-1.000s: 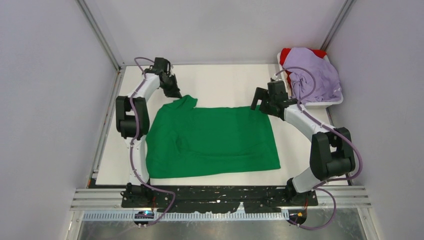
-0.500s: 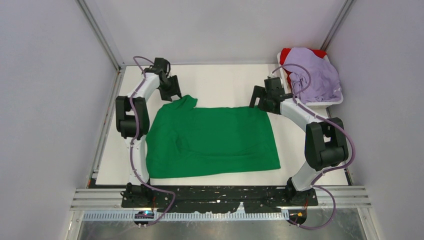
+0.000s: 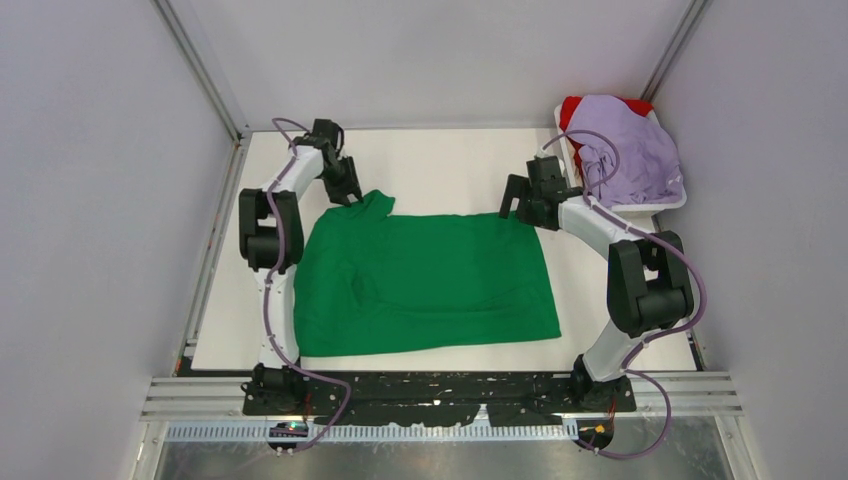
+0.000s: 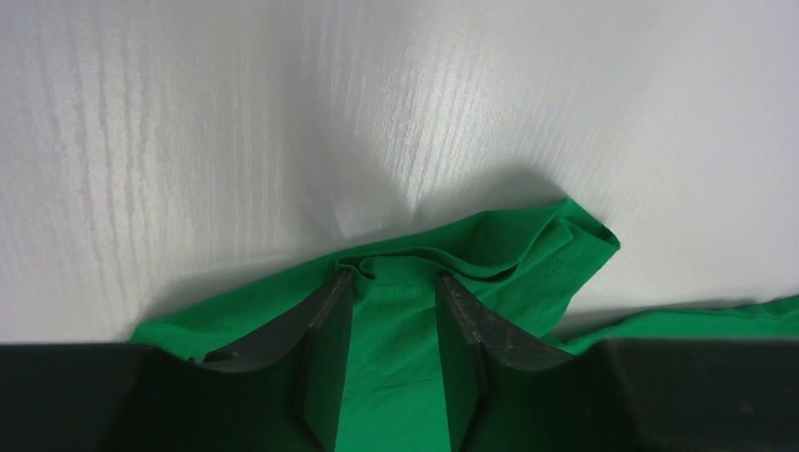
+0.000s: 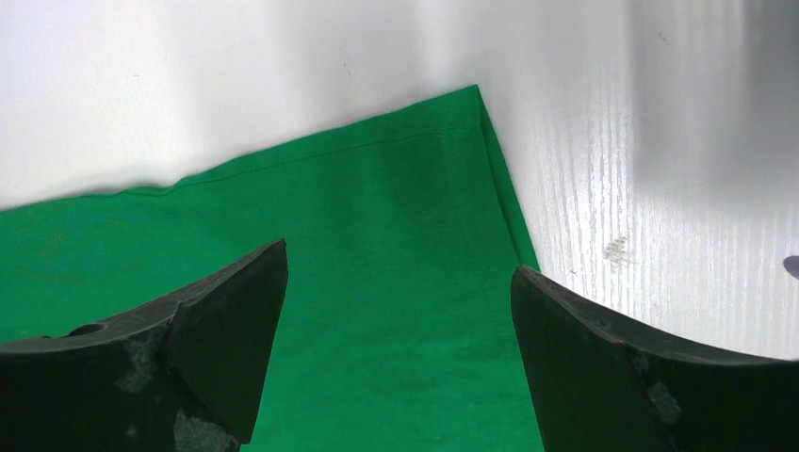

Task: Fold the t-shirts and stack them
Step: Grab the side of the flattened tshirt furthest away from the robot with both arms

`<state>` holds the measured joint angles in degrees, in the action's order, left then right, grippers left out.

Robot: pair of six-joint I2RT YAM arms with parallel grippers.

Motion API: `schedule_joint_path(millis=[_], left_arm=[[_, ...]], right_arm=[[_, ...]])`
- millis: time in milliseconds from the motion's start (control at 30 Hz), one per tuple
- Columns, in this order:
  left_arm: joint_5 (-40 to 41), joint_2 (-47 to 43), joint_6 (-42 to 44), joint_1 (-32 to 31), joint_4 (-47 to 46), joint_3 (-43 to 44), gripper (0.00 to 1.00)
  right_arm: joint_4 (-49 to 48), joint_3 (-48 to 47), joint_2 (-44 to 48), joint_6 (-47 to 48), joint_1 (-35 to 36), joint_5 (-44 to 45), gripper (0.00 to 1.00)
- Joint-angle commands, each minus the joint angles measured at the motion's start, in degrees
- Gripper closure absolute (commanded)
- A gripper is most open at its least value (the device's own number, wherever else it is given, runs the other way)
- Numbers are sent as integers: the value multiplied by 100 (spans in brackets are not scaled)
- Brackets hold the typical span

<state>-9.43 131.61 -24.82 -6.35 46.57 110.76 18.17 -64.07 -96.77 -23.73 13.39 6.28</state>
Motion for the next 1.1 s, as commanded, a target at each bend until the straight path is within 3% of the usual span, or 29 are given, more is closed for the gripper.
schedule_joint_path(millis=[0, 33, 167, 400, 700, 1067], left_arm=[[-295, 197, -172, 18, 195, 374, 64], [-296, 183, -186, 11, 165, 344, 67], [-298, 112, -172, 4, 97, 327, 99], [-181, -304, 50, -16, 7, 152, 100], [55, -1110, 162, -26, -269, -679, 100], [-75, -1126, 178, -25, -343, -957, 100]], right_arm=[[-86, -117, 52, 86, -6, 160, 5], [-86, -116, 48, 87, -14, 162, 5], [-93, -122, 21, 87, -46, 141, 5], [-86, -136, 19, 105, -94, 157, 5], [-82, -258, -37, 167, -104, 317, 4], [-16, -360, -140, 195, -115, 320, 5]])
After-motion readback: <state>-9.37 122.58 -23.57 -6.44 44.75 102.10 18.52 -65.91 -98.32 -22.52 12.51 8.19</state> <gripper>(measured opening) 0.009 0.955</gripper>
